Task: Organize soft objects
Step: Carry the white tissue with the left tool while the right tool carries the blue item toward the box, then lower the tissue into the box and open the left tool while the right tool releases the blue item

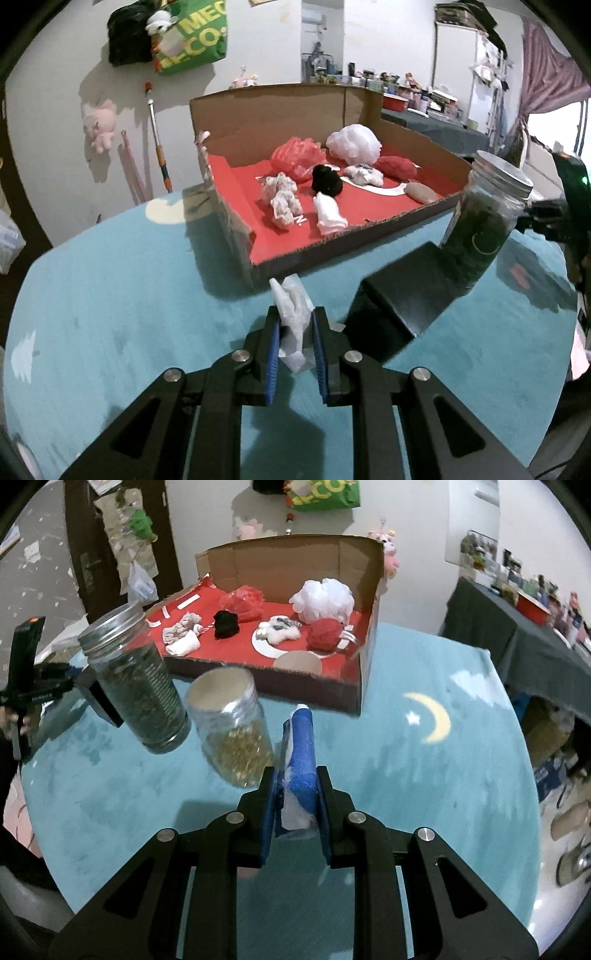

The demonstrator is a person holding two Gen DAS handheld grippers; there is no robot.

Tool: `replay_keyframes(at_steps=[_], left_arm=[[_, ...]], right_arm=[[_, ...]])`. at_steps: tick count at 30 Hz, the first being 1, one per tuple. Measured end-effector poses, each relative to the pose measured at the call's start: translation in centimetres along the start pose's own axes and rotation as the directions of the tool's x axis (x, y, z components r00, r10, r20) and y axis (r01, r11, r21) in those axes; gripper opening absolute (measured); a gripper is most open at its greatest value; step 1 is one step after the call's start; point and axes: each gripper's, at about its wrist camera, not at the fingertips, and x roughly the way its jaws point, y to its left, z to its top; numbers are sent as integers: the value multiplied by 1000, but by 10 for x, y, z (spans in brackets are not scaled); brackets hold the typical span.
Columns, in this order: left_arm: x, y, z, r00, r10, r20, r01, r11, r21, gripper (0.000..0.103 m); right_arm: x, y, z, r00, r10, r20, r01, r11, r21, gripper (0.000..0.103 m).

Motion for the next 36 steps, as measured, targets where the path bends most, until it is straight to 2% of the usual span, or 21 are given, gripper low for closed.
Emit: replay_keyframes(at_steps=[13, 21, 23, 27, 30, 33, 36], left_arm=[[0, -11, 50, 999, -29, 29, 24, 989, 148, 18], [28, -30, 94, 998, -69, -13, 70, 980, 185, 18], [38, -36, 106, 995, -99, -33, 103, 978, 184, 18], [66, -46, 130, 982, -156, -105, 169, 976, 138, 18], [88, -53, 143, 971, -178, -162, 198, 973, 121, 18], [103, -59, 150, 965, -167, -202, 194, 973, 122, 18], [116, -63, 154, 952, -176, -251, 210, 971, 115, 18]], right_arm=[[10, -2, 44, 1000, 26, 5, -26, 994, -107, 19], [16, 0, 86, 998, 70, 6, -69, 987, -145, 19], [23, 4, 97, 997, 81, -6, -81, 984, -158, 19], [47, 9, 125, 989, 139, -54, -145, 978, -151, 19], [71, 12, 142, 974, 188, -125, -203, 972, -122, 19], [96, 13, 153, 957, 208, -201, -229, 970, -87, 19], [118, 13, 161, 938, 225, -265, -246, 968, -50, 19]])
